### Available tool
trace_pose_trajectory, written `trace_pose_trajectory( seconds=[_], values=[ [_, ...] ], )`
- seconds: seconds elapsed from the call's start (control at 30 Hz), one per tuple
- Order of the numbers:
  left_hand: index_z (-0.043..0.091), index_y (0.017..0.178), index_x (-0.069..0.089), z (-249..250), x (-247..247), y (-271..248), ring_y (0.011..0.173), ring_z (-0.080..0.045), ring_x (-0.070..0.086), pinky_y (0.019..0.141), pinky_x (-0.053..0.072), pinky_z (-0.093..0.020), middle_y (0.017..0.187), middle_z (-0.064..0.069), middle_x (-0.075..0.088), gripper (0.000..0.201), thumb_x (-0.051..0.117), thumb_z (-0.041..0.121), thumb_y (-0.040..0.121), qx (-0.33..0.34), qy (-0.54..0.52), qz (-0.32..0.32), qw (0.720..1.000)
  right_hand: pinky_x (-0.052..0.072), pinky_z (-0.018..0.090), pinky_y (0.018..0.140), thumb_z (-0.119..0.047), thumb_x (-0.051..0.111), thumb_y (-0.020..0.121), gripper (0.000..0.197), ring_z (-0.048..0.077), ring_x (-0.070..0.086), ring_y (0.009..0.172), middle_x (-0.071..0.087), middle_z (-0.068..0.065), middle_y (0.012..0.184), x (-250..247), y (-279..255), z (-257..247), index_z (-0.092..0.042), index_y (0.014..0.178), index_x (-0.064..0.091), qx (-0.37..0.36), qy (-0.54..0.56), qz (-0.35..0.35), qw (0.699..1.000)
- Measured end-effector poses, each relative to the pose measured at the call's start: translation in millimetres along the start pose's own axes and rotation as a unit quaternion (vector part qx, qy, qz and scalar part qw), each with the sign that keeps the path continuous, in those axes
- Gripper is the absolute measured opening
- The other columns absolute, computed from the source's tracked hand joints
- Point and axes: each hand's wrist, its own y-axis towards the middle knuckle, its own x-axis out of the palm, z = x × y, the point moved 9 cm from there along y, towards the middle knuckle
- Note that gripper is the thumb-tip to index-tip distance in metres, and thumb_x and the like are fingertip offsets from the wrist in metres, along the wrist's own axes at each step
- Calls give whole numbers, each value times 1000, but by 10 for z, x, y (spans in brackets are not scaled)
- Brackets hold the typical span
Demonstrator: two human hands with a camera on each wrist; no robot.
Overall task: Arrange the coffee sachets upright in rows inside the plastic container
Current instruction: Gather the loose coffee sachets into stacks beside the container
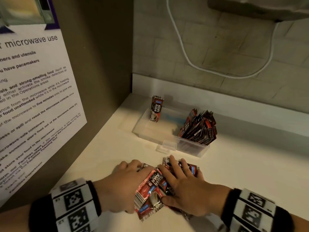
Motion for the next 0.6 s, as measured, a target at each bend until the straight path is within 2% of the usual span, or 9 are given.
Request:
trace_pose_trajectory(
  seconds=[0.07, 0.13, 0.2, 0.27, 0.3, 0.37, 0.43, 0.53, 0.6],
  values=[
    [40, 150, 2, 37, 4, 32, 125, -16, 25, 111, 27, -30, 143, 8, 21, 107, 78, 31, 74, 11, 10, -15, 1000, -6, 62, 113, -68, 32, 89, 82, 33, -25, 142, -36, -2, 152, 2, -126, 51, -43, 144, -23, -7, 22, 0, 1000],
    [37, 151, -1, 40, -35, 48, 127, -15, 23, 113, 28, -33, 145, 8, 18, 111, 78, 30, 73, 9, 11, -26, 1000, 3, 57, 117, -64, 32, 91, 75, 27, -9, 147, -17, -4, 159, -106, -210, 127, -42, 147, -13, -13, 72, 37, 997],
    [34, 150, 5, 35, -140, 39, 125, -13, 23, 112, 30, -34, 141, 9, 21, 107, 77, 34, 71, -3, -12, -15, 1000, 26, 48, 115, -50, 38, 97, 62, 22, 24, 143, 19, -3, 158, -301, -228, 280, -32, 151, 12, -2, 110, 120, 987],
    [36, 141, 23, 74, -286, 26, 118, -10, 28, 105, 35, -29, 128, 12, 29, 87, 74, 47, 72, -9, -31, 33, 999, 43, 39, 100, -30, 47, 97, 39, 20, 51, 121, 51, -1, 138, -466, -220, 447, -23, 136, 46, 19, 112, 198, 974],
    [37, 134, 31, 112, -339, 28, 114, -8, 30, 101, 37, -27, 122, 13, 32, 76, 72, 53, 73, -6, -33, 58, 998, 47, 36, 93, -25, 52, 94, 31, 19, 56, 110, 59, -1, 126, -505, -201, 503, -22, 125, 55, 32, 96, 217, 971],
    [35, 123, 41, 182, -345, 54, 108, -8, 34, 93, 39, -25, 112, 13, 38, 59, 69, 57, 76, 0, -22, 77, 997, 51, 32, 80, -28, 59, 88, 23, 19, 60, 94, 65, -1, 108, -527, -150, 534, -20, 109, 62, 50, 60, 228, 970],
    [31, 120, 48, 224, -278, 110, 103, -8, 38, 84, 38, -24, 108, 12, 45, 49, 68, 52, 81, 2, -7, 63, 998, 51, 29, 70, -30, 61, 83, 20, 18, 60, 83, 65, -1, 97, -541, -104, 527, -18, 99, 63, 63, 42, 229, 970],
    [24, 114, 54, 209, -248, 183, 96, -10, 47, 71, 36, -22, 108, 8, 55, 40, 71, 41, 82, -13, 0, 54, 998, 50, 28, 66, -26, 62, 82, 15, 16, 56, 77, 60, -3, 88, -576, -81, 539, -17, 94, 60, 73, 45, 231, 969],
    [22, 112, 57, 187, -266, 213, 89, -11, 52, 61, 36, -21, 100, 9, 56, 37, 73, 34, 81, -18, -9, 57, 998, 48, 25, 65, -23, 63, 83, 9, 15, 55, 76, 58, -4, 87, -610, -91, 567, -19, 88, 57, 70, 49, 235, 968]
  ],
)
